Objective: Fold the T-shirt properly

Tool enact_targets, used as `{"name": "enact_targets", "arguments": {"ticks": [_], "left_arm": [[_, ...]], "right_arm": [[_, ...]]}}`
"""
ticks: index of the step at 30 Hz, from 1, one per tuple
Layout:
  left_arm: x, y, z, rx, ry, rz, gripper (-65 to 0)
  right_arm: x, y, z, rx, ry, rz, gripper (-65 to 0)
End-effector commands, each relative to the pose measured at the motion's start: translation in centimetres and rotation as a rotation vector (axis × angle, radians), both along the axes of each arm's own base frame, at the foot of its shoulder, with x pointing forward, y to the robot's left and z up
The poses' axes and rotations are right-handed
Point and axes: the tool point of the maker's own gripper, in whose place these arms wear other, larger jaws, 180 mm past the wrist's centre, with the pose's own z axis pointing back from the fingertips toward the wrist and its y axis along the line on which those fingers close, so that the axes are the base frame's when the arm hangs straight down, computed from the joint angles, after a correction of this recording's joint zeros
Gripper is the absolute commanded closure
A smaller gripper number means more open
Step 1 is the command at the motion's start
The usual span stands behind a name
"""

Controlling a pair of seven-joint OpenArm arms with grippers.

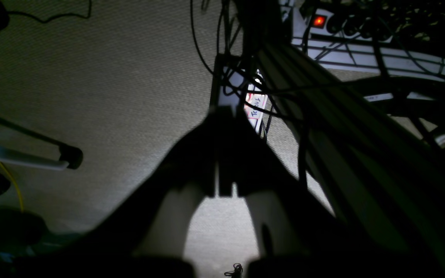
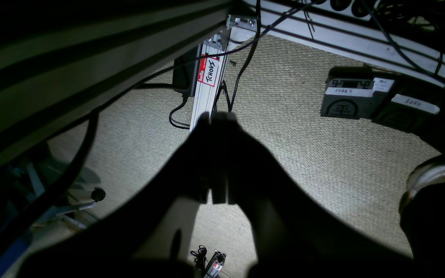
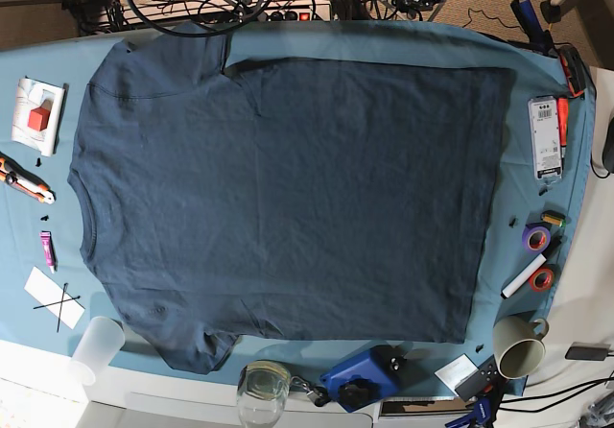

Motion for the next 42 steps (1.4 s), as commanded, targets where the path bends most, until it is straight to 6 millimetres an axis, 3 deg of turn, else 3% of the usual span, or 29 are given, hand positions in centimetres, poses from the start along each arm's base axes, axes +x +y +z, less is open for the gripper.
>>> {"name": "enact_targets", "arguments": {"ticks": [1, 31, 37, 42], "left_arm": [[0.2, -0.2, 0.1, -0.004, -0.01, -0.001, 0.0], [0.1, -0.2, 0.0, -0.004, -0.007, -0.001, 0.0], [-2.3, 0.5, 0.0, 0.0, 0.08, -0.003, 0.0], [-5.1, 2.9, 0.8, 0.036, 0.087, 0.022, 0.0]], "right_arm": [[0.0, -0.2, 0.1, 0.004, 0.001, -0.001, 0.0], [-0.1, -0.2, 0.1, 0.003, 0.005, 0.001, 0.0], [-2.8, -1.6, 0.1, -0.024, 0.097, -0.001, 0.0], [-4.8, -4.3, 1.0, -0.05, 0.132, -0.086, 0.0]]}}
